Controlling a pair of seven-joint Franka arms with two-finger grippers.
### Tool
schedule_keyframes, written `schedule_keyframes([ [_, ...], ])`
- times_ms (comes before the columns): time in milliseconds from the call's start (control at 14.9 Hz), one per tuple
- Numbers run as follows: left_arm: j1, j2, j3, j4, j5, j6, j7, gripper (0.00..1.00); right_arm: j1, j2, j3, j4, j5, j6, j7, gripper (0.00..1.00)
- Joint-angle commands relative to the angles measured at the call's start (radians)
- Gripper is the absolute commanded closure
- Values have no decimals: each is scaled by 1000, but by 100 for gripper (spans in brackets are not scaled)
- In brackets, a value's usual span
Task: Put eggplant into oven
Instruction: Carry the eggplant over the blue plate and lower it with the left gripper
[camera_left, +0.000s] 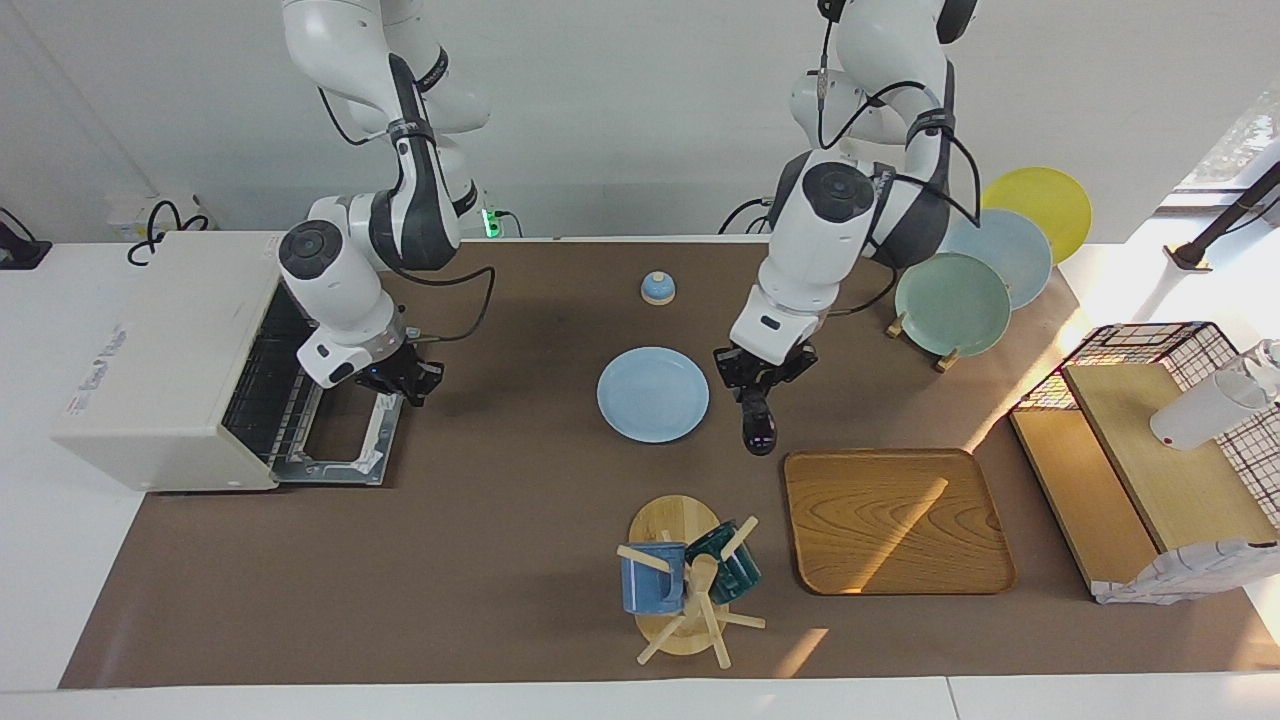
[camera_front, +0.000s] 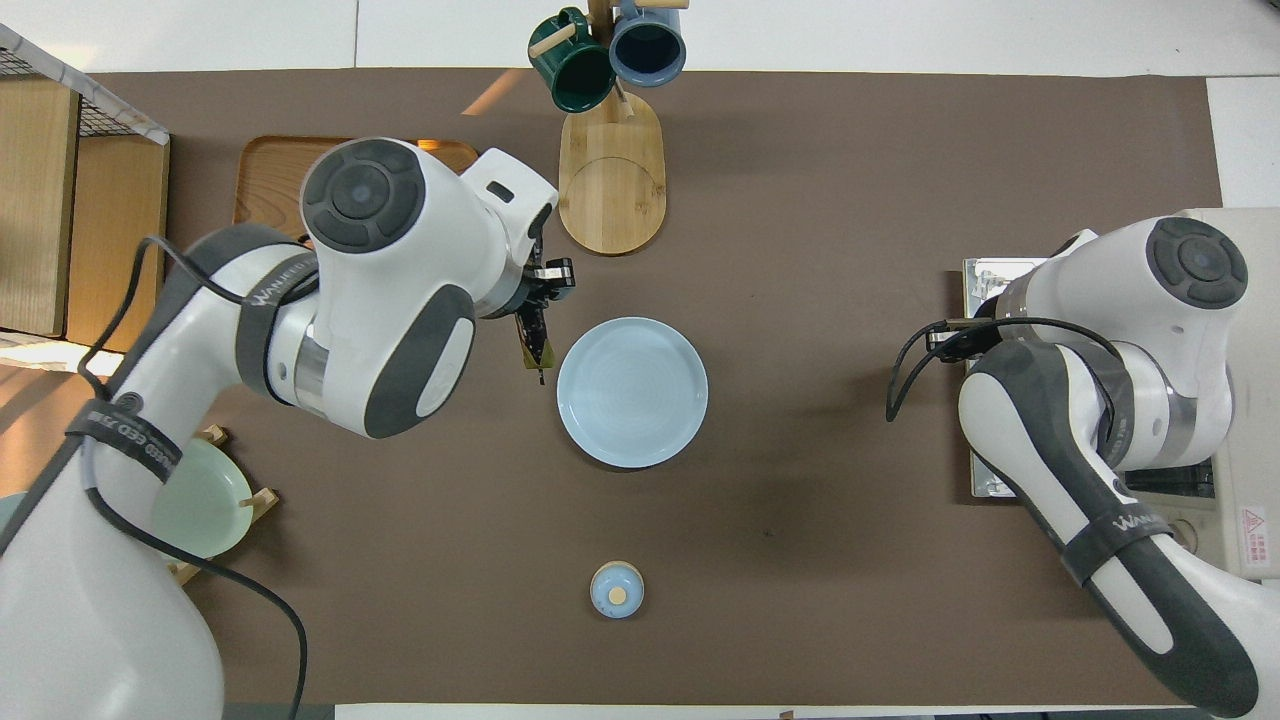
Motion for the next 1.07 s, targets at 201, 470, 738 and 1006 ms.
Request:
schedule_keyframes([
  [201, -127, 8, 17, -164, -11, 228, -150, 100, -17, -13, 24, 11, 23, 5, -18, 39],
  [470, -154, 30, 17, -180, -12, 253, -187, 100, -17, -10, 43, 45, 21, -10, -14, 0],
  [738, -155, 25, 17, -233, -12, 304, -187, 100, -17, -10, 44, 77, 21, -47, -18, 0],
  [1006, -155, 24, 17, -232, -12, 296, -184, 1, -17, 13, 44, 199, 21, -190, -15, 0],
])
